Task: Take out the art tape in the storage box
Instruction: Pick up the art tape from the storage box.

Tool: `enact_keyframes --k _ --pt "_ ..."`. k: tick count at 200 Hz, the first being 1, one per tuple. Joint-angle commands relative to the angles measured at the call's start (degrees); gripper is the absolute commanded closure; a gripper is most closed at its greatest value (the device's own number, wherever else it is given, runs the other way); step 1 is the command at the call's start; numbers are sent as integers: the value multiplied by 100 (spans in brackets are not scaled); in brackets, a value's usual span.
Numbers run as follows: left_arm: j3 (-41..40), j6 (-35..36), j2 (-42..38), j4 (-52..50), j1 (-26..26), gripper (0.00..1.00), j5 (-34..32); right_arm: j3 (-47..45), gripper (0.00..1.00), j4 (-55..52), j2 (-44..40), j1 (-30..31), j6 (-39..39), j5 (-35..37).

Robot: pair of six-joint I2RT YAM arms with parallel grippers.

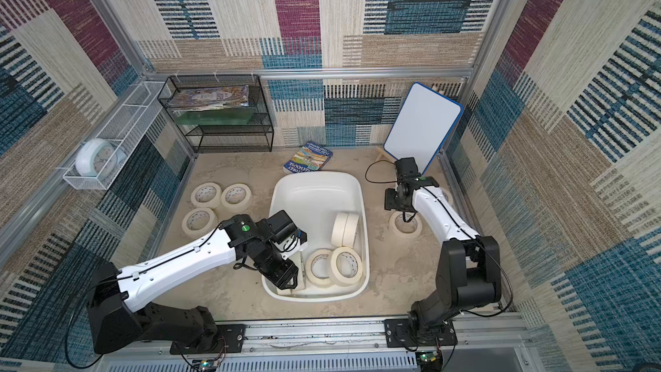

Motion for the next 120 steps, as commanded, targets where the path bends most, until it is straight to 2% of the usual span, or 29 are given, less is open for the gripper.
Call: enact_keyframes --k 1,38,91,120 --pt "208 235 311 3 12 39 -297 11 37 39 25 7 -84 -39" --pt "980 705 1239 78 272 39 -732 20 37 132 61 12 -131 -154" --pt "2118 1176 2305 796 1303 38 -655 28 37 199 123 17 -231 -301" --pt "2420 1154 2075 783 1450 37 -950 37 37 173 88 47 -288 -324"
